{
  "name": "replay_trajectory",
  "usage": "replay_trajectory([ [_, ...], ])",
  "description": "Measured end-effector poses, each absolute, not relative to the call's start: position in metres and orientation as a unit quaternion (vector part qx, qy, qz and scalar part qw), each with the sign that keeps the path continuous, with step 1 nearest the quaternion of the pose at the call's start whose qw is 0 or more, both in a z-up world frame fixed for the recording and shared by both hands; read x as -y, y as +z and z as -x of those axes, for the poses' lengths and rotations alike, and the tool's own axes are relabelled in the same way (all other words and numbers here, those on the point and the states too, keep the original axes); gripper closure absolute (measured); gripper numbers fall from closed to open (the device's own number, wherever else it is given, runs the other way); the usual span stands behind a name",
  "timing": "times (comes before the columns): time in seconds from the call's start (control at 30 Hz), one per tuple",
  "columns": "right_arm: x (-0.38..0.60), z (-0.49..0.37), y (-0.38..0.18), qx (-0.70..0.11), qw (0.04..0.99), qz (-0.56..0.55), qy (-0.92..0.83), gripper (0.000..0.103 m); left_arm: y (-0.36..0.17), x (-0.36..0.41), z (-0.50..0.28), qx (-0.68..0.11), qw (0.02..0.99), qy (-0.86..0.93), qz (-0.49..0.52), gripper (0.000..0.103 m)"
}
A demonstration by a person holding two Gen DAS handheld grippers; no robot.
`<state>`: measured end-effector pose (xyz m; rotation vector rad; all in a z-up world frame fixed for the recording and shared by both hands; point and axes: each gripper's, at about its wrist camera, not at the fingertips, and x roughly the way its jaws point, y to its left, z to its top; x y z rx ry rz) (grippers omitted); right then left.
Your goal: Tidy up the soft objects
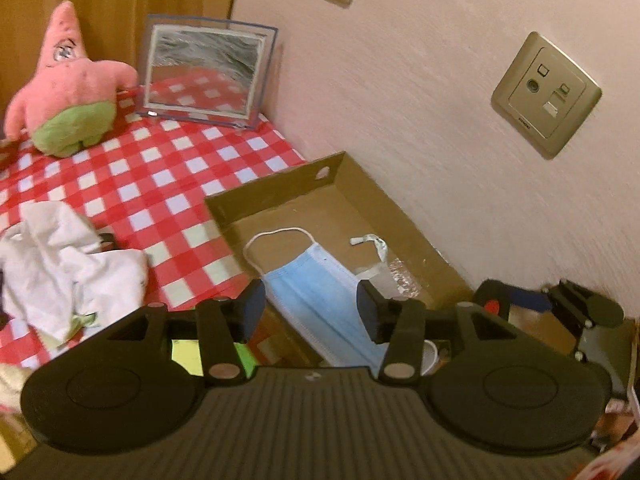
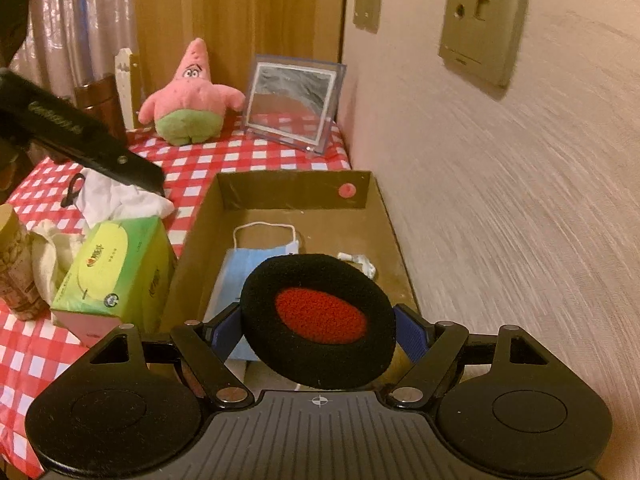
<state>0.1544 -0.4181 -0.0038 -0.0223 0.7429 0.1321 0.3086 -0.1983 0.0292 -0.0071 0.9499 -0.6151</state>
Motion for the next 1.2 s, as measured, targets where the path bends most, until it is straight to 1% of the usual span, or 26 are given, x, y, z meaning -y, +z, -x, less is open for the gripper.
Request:
replay_trajectory([
  [0.07,0.417,-0.158,-0.004,-0.365,0.928,0.009,0.069,0.022,0.032,0.189,-0.301,-0.442,0.85,-0.287,0.002,0.053],
  [0.2,0.415,-0.159,-0.001,-0.36,0.931,0.008,0.066,0.014,0.039,0.173,-0.288,-0.428,0.859,-0.282,0.002,0.051],
  [0.27,0.415,-0.157,0.001,-0.358,0.932,0.007,0.062,0.013,0.044,0.165,-0.28,-0.419,0.864,-0.278,0.001,0.05],
  [0.57,0.407,-0.127,0.016,-0.358,0.933,-0.005,0.045,0.013,0.074,0.129,-0.235,-0.381,0.887,-0.262,0.009,0.048],
  [0.73,0.402,-0.098,0.027,-0.353,0.934,-0.04,0.045,0.013,0.086,0.097,-0.203,-0.366,0.898,-0.242,0.028,0.046],
  [1.2,0.36,-0.035,0.051,-0.339,0.935,-0.069,0.082,0.013,0.097,-0.027,-0.099,-0.348,0.927,-0.124,0.071,0.043],
])
